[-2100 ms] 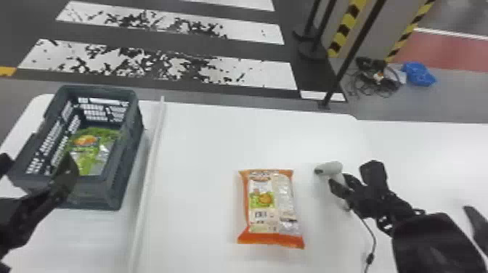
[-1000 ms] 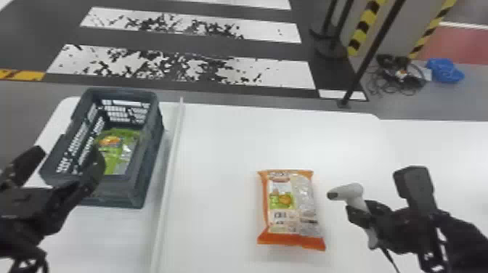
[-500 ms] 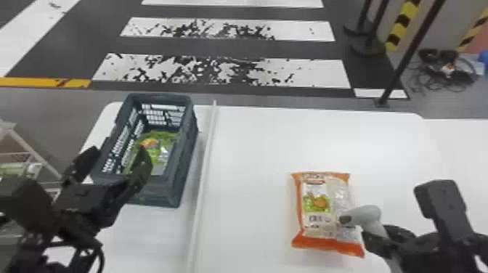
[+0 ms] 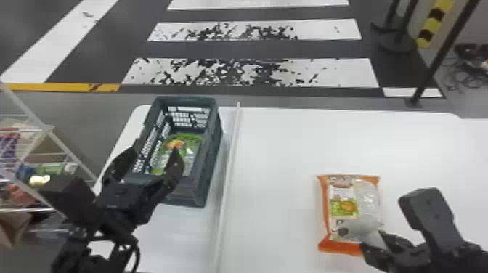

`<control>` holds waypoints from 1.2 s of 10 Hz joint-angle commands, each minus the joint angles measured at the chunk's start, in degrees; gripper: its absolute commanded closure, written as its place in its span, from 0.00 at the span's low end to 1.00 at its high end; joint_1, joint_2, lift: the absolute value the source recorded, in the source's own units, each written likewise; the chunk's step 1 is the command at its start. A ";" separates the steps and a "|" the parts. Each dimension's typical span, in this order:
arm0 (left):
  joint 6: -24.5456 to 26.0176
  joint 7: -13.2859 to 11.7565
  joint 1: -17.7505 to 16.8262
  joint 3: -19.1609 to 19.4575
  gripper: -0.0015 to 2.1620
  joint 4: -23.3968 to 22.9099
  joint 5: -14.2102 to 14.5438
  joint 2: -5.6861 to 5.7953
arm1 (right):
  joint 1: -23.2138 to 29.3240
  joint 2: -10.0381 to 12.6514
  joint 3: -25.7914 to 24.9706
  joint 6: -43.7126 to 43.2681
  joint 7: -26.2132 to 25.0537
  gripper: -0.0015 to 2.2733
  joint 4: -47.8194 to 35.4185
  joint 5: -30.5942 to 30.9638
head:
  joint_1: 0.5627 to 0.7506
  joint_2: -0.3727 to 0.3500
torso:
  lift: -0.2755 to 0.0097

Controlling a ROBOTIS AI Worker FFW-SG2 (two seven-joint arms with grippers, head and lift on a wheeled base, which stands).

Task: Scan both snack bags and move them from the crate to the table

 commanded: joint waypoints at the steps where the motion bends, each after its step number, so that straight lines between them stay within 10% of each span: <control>1: -0.16 -0.02 0.10 -0.02 0.04 0.00 0.00 0.09 | -1.18 -0.04 1.99 0.23 -0.43 0.99 0.96 0.89 | 0.70 0.70 | 0.84; 12: 0.02 -0.11 0.81 -0.19 0.04 -0.70 -0.17 0.26 | -5.22 -0.04 2.25 1.64 -3.33 0.99 3.60 1.68 | 0.70 0.72 | 0.84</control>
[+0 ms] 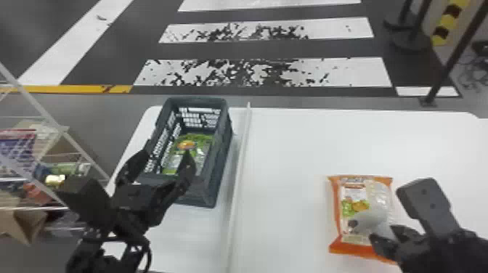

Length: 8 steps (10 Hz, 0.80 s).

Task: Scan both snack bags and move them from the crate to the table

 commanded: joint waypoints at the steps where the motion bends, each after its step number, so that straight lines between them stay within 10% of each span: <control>1: 0.01 -0.09 0.09 0.00 0.04 -0.05 0.00 0.00 | 0.00 0.18 -4.47 -0.14 -1.29 0.99 -0.17 -1.93 | 0.70 0.70 | 0.84; 8: 0.89 0.00 -0.17 -0.53 0.04 -0.05 -1.32 -0.26 | -6.41 3.69 -29.87 -14.91 -9.90 0.99 16.79 -18.19 | 0.70 0.33 | 0.84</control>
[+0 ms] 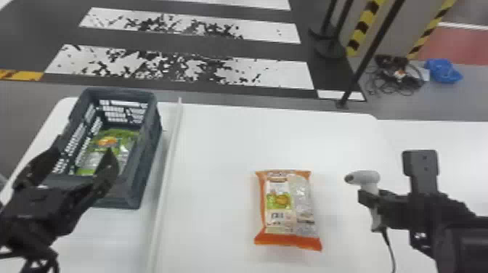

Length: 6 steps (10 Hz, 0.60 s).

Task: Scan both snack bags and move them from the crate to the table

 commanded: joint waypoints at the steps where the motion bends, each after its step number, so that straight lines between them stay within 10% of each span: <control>1: 0.20 0.09 -0.01 0.02 0.04 0.00 -0.22 0.01 | -2.77 -1.03 -3.20 -9.11 -0.64 0.99 8.35 -2.72 | 0.70 0.31 | 0.84; 6: 1.26 0.35 -0.10 -0.25 0.04 -0.09 -0.66 -0.08 | -10.42 -5.24 -2.41 -26.33 -1.43 0.99 30.94 -3.24 | 0.70 0.18 | 0.84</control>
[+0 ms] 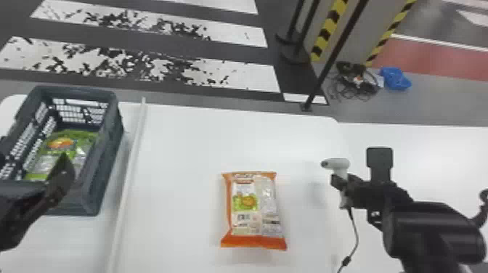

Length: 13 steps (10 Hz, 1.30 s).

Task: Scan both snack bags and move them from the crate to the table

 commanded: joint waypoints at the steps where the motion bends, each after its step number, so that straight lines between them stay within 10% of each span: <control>1: 0.09 0.04 0.00 0.00 0.04 -0.08 -0.12 0.00 | -1.72 -0.67 0.50 -3.21 -0.11 0.99 4.72 -0.15 | 0.70 0.17 | 0.84; 9: 0.27 0.04 0.00 -0.62 0.04 -0.26 -0.30 0.00 | -4.71 -1.37 2.44 -8.13 -0.81 0.90 15.01 -0.15 | 0.70 0.15 | 0.84; 12: 0.44 0.04 0.18 -0.62 0.04 -0.70 -0.38 -0.09 | -4.53 -1.29 2.44 -9.01 -2.40 0.15 15.54 -1.38 | 0.70 0.14 | 0.84; 13: 0.44 0.04 0.27 -0.62 0.04 -0.79 -0.38 -0.09 | -4.27 -1.29 2.17 -9.71 -2.48 0.04 15.27 -1.64 | 0.70 0.14 | 0.84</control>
